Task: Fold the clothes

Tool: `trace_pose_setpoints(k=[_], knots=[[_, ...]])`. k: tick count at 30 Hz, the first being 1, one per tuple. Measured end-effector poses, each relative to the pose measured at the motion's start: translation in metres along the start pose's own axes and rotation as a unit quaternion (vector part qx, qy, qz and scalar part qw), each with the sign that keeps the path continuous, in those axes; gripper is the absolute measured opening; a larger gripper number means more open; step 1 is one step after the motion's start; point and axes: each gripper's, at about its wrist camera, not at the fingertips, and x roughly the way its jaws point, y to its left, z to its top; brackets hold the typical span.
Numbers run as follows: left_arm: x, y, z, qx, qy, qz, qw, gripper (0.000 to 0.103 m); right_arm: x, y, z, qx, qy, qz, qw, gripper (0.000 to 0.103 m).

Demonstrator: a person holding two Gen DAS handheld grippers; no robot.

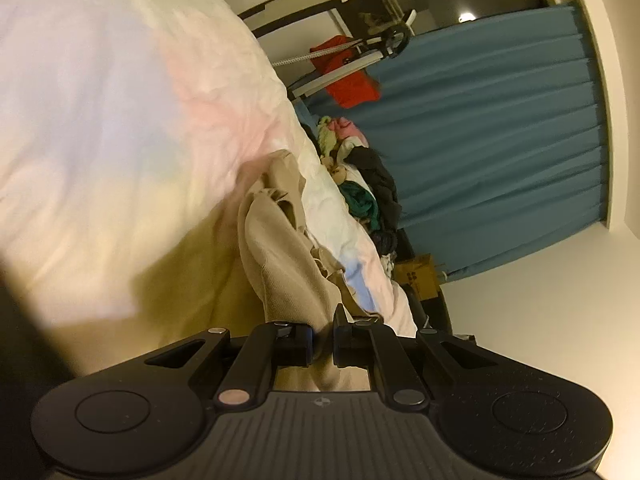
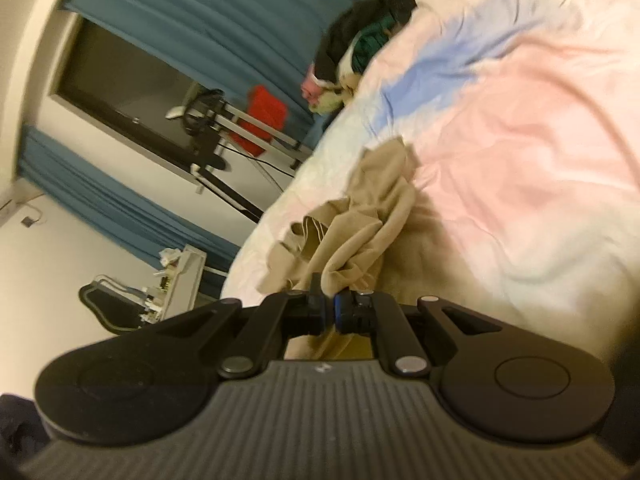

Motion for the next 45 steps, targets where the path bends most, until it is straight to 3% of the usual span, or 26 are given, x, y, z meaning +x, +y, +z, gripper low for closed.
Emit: trace_pose_setpoints(k=[3, 7, 11, 15, 19, 24, 31, 32, 33, 35, 36, 37, 39, 42, 43, 45], knots=[[-0.031, -0.005, -0.022, 0.016, 0.012, -0.004, 0.9998, 0.009, -0.04, 0.0, -0.013, -0.009, -0.018, -0.007, 1.0, 0.008], [-0.026, -0.007, -0.021, 0.008, 0.035, -0.004, 0.9993, 0.009, -0.049, -0.008, -0.01, 0.009, -0.021, -0.021, 1.0, 0.008], [0.007, -0.025, 0.005, 0.012, 0.029, -0.005, 0.9995, 0.009, -0.015, 0.0, 0.015, 0.02, -0.027, -0.025, 0.999, 0.008], [0.065, -0.051, 0.046, 0.018, 0.028, 0.006, 0.9994, 0.011, 0.042, 0.015, 0.055, 0.014, -0.035, -0.049, 0.998, 0.008], [0.136, -0.054, 0.087, 0.001, 0.032, 0.038, 0.9988, 0.011, 0.117, 0.015, 0.09, 0.029, -0.013, -0.088, 0.996, 0.008], [0.208, -0.043, 0.111, 0.057, 0.038, 0.086, 0.9939, 0.011, 0.186, -0.015, 0.107, 0.054, 0.018, -0.117, 0.991, 0.01], [0.224, -0.009, 0.11, 0.061, 0.047, 0.069, 0.9947, 0.013, 0.2, -0.054, 0.107, 0.075, 0.066, -0.078, 0.992, 0.012], [0.222, -0.012, 0.11, 0.071, 0.047, 0.067, 0.9942, 0.021, 0.198, -0.053, 0.108, 0.079, 0.068, -0.073, 0.992, 0.013], [0.221, -0.016, 0.109, 0.083, 0.047, 0.064, 0.9934, 0.028, 0.194, -0.048, 0.109, 0.07, 0.069, -0.069, 0.993, 0.019], [0.215, -0.028, 0.106, 0.125, 0.045, 0.055, 0.9896, 0.06, 0.184, -0.03, 0.11, 0.024, 0.067, -0.065, 0.995, 0.057], [0.212, -0.034, 0.104, 0.148, 0.044, 0.05, 0.9867, 0.065, 0.179, -0.021, 0.109, -0.004, 0.067, -0.057, 0.996, 0.089], [0.208, -0.041, 0.101, 0.173, 0.042, 0.049, 0.9828, 0.073, 0.176, -0.012, 0.107, -0.03, 0.071, -0.045, 0.996, 0.093], [0.203, -0.055, 0.093, 0.222, 0.04, 0.049, 0.9731, 0.081, 0.169, 0.004, 0.102, -0.083, 0.078, -0.024, 0.993, 0.092], [0.207, -0.062, 0.082, 0.265, 0.046, 0.054, 0.9617, 0.082, 0.172, 0.024, 0.089, -0.157, 0.078, -0.028, 0.984, 0.089], [0.212, -0.062, 0.079, 0.274, 0.049, 0.063, 0.9584, 0.082, 0.178, 0.028, 0.085, -0.186, 0.083, -0.035, 0.978, 0.069], [0.225, -0.058, 0.076, 0.292, 0.055, 0.086, 0.9511, 0.082, 0.194, 0.03, 0.079, -0.227, 0.095, -0.054, 0.968, 0.054]])
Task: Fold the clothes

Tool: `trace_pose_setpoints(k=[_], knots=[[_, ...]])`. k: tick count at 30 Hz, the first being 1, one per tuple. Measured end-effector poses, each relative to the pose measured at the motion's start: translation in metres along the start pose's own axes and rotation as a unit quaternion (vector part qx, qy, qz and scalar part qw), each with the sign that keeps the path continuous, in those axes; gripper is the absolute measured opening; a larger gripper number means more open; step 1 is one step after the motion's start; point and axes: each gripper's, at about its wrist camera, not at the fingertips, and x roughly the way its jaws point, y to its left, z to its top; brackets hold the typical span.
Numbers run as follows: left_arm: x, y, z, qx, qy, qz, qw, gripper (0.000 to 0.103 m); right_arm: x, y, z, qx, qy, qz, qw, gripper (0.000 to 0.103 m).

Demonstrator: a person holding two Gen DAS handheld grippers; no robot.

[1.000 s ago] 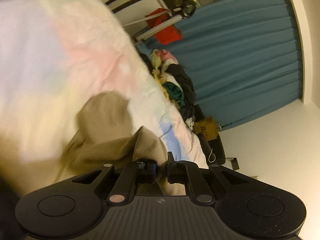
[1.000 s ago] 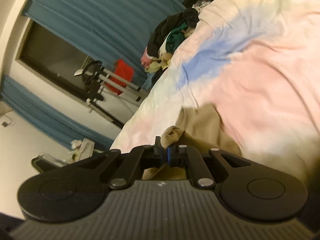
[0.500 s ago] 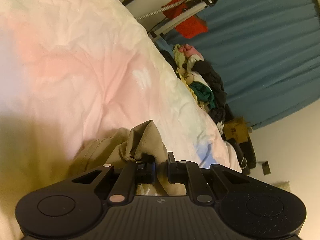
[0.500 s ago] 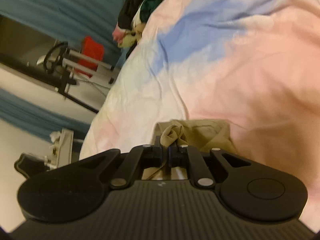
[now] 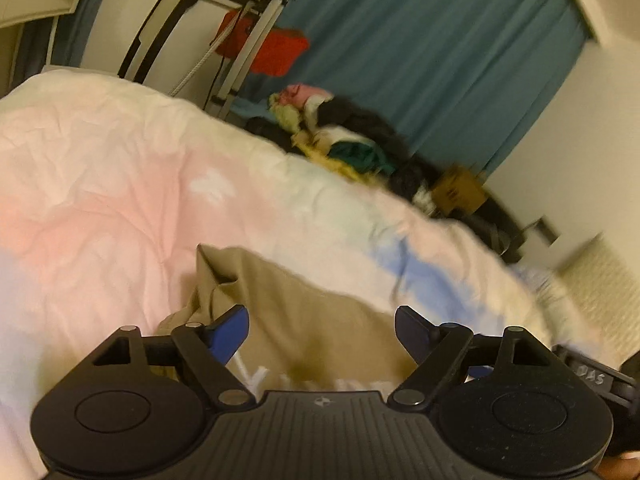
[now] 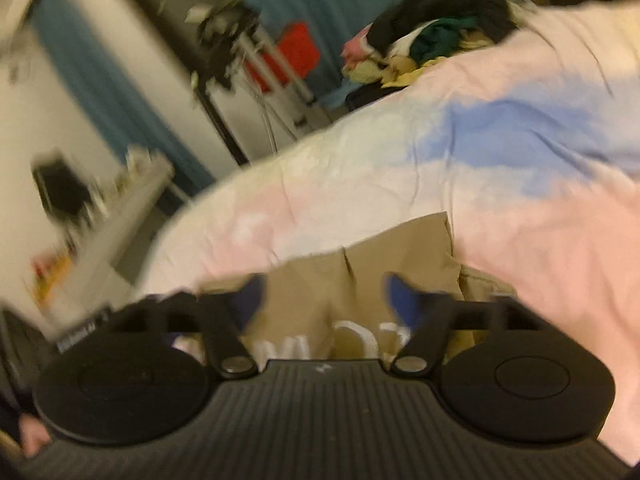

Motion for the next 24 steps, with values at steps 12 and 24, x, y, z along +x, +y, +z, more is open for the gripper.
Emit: trace_pose_setpoints(k=[12, 24], knots=[[0.059, 0.008, -0.003, 0.081, 0.037, 0.067, 0.9938, 0.08, 0.086, -0.008, -0.004, -0.085, 0.041, -0.069, 0.993, 0.032], [-0.02, -0.021, -0.036, 0.097, 0.016, 0.047, 0.994, 0.08, -0.027, 0.028, -0.026, -0.086, -0.034, -0.041, 0.995, 0.035]])
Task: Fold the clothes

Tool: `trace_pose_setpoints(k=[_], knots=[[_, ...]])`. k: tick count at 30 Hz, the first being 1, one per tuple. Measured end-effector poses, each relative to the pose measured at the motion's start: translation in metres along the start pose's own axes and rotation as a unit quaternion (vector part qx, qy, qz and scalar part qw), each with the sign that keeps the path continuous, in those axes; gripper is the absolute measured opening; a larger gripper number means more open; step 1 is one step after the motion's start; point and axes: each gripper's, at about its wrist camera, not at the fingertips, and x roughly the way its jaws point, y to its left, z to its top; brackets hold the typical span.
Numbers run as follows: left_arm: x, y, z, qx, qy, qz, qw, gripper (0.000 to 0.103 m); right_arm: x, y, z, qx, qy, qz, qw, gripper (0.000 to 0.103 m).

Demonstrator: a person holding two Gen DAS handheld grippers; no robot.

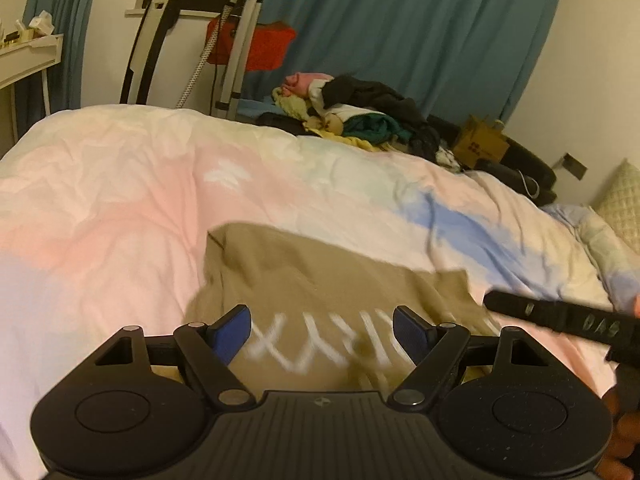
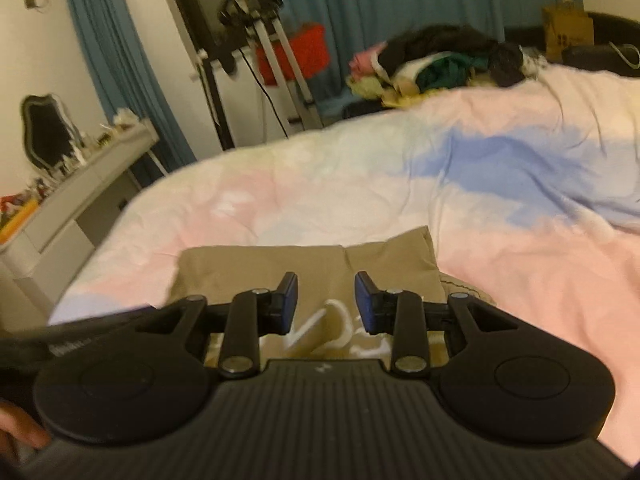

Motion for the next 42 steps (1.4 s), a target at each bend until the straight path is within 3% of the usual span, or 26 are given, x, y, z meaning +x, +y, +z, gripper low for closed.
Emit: trace_pose_setpoints(k=[4, 10, 16, 19, 25, 29, 31, 37, 42], knots=[[-0.006, -0.009, -0.019, -0.002, 0.014, 0.01, 0.9999, 0.08, -0.014, 0.002, -0.019, 0.004, 0.016, -0.005, 1.0, 0.036], [-0.021, -0.005, -0.03, -0.038, 0.018, 0.006, 0.9991, 0.079, 0.012, -0.004, -0.034, -0.001, 0.084, -0.045, 0.995, 0.034], [-0.053, 0.005, -0.04, -0.071, 0.003, -0.01, 0.9974, 0.08, 0.014, -0.003, -0.038, -0.005, 0.085, -0.049, 0.995, 0.034], [-0.058, 0.009, -0.046, -0.093, 0.02, -0.039, 0.9947, 0.081, 0.012, -0.003, -0.038, -0.005, 0.085, -0.051, 0.995, 0.034], [-0.023, 0.025, -0.06, -0.181, 0.091, -0.078, 0.9762, 0.081, 0.013, -0.003, -0.037, -0.002, 0.085, -0.05, 0.995, 0.034], [0.002, 0.049, -0.069, -0.268, 0.106, -0.083, 0.954, 0.081, 0.012, -0.002, -0.037, -0.003, 0.083, -0.05, 0.995, 0.034], [0.004, 0.054, -0.071, -0.288, 0.105, -0.09, 0.9475, 0.081, 0.012, -0.003, -0.037, -0.003, 0.084, -0.05, 0.995, 0.034], [-0.007, 0.062, -0.071, -0.317, 0.051, -0.112, 0.9405, 0.074, 0.012, -0.003, -0.037, 0.001, 0.083, -0.052, 0.995, 0.034], [0.003, 0.062, -0.073, -0.317, 0.065, -0.099, 0.9412, 0.068, 0.013, -0.002, -0.037, 0.005, 0.084, -0.052, 0.995, 0.034]])
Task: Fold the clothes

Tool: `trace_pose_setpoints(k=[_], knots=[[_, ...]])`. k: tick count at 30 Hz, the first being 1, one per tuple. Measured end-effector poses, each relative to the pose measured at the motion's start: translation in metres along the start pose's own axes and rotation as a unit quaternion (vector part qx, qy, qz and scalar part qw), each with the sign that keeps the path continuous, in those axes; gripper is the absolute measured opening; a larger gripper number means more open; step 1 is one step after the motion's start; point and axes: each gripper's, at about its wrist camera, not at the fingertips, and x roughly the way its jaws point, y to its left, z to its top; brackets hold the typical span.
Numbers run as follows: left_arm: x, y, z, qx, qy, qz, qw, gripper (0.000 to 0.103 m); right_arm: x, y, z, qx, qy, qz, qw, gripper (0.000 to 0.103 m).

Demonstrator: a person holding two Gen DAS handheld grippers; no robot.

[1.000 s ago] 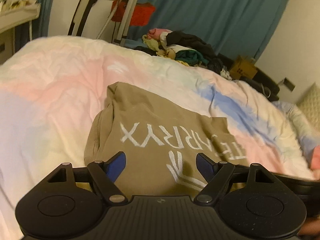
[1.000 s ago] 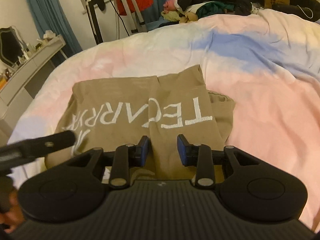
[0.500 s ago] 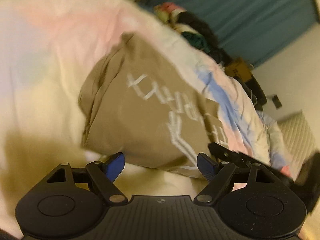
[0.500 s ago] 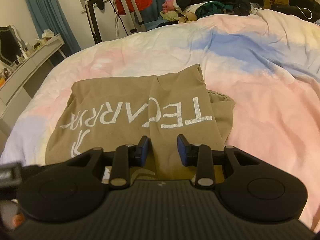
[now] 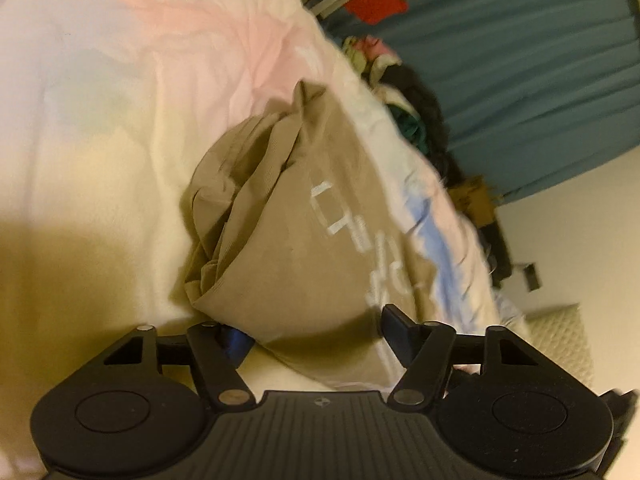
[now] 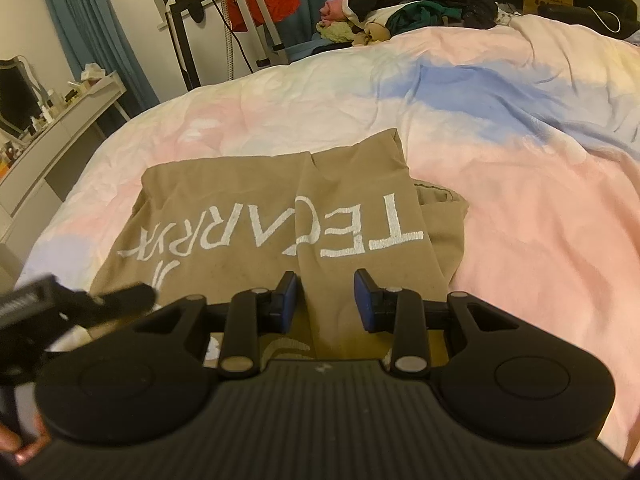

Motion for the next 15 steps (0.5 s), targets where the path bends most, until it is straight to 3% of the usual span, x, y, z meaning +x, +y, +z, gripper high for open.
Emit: trace_pose_setpoints(k=[3, 5, 8, 9, 12, 15], knots=[[0.002, 0.004, 0.004, -0.021, -0.002, -0.002, 0.9998, 0.058, -0.001, 0.0, 0.0, 0.0, -0.003, 0.0, 1.0, 0.034], [0.0, 0.004, 0.004, -0.025, -0.009, -0.006, 0.9996, 0.043, -0.007, -0.002, 0.002, 0.017, -0.012, 0.005, 1.0, 0.035], [-0.007, 0.007, 0.005, -0.036, -0.018, -0.02, 0.999, 0.028, -0.023, -0.012, 0.007, 0.072, -0.036, 0.043, 0.996, 0.037], [-0.009, 0.007, 0.005, -0.039, -0.022, -0.028, 0.9986, 0.026, -0.028, -0.016, 0.008, 0.096, -0.042, 0.066, 0.992, 0.042], [-0.015, 0.003, 0.007, -0.034, -0.034, -0.045, 0.9979, 0.022, -0.035, -0.031, 0.005, 0.194, -0.04, 0.161, 0.967, 0.093], [-0.019, 0.0, 0.007, -0.031, -0.043, -0.058, 0.9969, 0.021, -0.02, -0.041, -0.007, 0.281, 0.007, 0.251, 0.926, 0.093]])
